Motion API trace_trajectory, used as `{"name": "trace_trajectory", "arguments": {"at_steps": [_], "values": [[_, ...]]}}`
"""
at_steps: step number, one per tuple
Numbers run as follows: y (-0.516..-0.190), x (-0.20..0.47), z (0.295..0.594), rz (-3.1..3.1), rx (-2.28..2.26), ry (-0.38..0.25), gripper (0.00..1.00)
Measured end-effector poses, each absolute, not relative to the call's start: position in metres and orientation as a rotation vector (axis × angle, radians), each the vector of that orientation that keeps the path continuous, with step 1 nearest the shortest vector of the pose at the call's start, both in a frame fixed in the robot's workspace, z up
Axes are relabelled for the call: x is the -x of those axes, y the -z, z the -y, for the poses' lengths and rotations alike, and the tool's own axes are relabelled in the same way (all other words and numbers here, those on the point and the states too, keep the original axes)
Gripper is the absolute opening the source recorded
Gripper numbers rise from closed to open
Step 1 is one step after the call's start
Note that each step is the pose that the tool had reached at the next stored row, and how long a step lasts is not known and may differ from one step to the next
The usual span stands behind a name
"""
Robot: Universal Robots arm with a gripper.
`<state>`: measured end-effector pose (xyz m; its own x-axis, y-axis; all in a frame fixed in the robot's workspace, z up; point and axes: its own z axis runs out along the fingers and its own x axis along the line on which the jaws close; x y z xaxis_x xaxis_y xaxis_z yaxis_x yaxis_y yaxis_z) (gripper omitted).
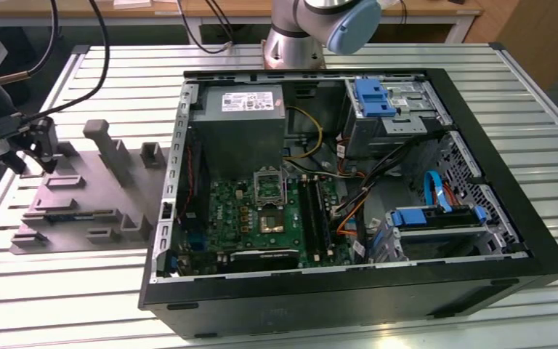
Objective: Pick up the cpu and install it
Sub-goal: 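Pick up the cpu and move it towards the insertion slot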
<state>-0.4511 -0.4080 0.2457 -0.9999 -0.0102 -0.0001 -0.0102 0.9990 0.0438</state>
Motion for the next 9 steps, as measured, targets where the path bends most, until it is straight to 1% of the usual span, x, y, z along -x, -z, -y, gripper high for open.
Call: {"name": "trace_trajectory", "arguments": {"at_steps": [9], "values": [[-0.25,0.4511,0.4079,3.141,-0.016,0.069,0.47]]}}
